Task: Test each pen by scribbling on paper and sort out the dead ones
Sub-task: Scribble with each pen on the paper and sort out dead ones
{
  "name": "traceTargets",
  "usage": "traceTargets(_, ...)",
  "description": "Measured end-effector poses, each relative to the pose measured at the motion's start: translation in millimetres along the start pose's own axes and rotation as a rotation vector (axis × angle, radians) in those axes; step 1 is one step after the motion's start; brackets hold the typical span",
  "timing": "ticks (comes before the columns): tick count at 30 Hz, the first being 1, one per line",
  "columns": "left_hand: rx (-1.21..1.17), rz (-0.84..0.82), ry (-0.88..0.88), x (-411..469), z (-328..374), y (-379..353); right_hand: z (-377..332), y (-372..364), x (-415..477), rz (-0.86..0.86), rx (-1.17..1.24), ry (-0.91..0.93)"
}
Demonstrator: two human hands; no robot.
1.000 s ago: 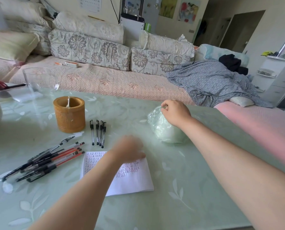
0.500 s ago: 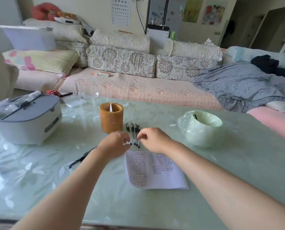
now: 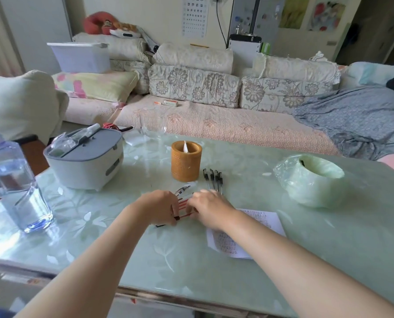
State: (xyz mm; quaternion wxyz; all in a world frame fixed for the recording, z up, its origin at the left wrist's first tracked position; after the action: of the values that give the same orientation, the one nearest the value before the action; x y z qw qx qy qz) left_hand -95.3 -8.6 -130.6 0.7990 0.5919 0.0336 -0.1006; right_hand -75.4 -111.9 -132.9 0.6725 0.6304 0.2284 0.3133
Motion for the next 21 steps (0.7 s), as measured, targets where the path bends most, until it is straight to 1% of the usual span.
traceTargets(3,0.016,-0.025,-0.004,1.3,4.1,-0.3,-3.3,-3.7,1.7,0.003,-0.048,0.027)
traceTargets(5,0.042,-0.039,-0.017,2.1,10.1,1.7,-2.5,1.8,1.8,0.04,-0.04,0.026)
traceTargets(7,0.062,-0.043,-0.022,3.7,14.5,5.9,0.8,12.8,0.9,0.077,0.013,0.014)
traceTargets(10,0.084,-0.075,-0.014,3.7,21.3,12.5,10.5,31.1,-4.2,0.081,0.106,-0.024)
traceTargets(15,-0.145,-0.106,0.008,5.7,32.3,19.4,47.6,43.7,-28.3,0.066,0.132,-0.16)
traceTargets(18,-0.209,-0.097,-0.06,10.6,55.3,17.6,73.1,45.2,-54.0,0.08,0.17,-0.243)
traceTargets(21,-0.217,-0.049,-0.153,14.9,89.2,16.5,84.3,44.9,-78.8,0.093,0.224,-0.263)
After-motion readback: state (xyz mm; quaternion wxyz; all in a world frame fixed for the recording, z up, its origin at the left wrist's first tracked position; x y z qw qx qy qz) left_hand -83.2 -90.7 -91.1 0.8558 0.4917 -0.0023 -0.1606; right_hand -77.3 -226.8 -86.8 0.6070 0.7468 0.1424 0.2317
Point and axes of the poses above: each hand's wrist, its own x-axis towards the middle knuckle, its own y-axis out of the back of the hand, z = x × y, the point moved 9 cm from there along x, towards the middle knuckle, and after that the axes turned 5 degrees about -x, right-handed, at the moved point
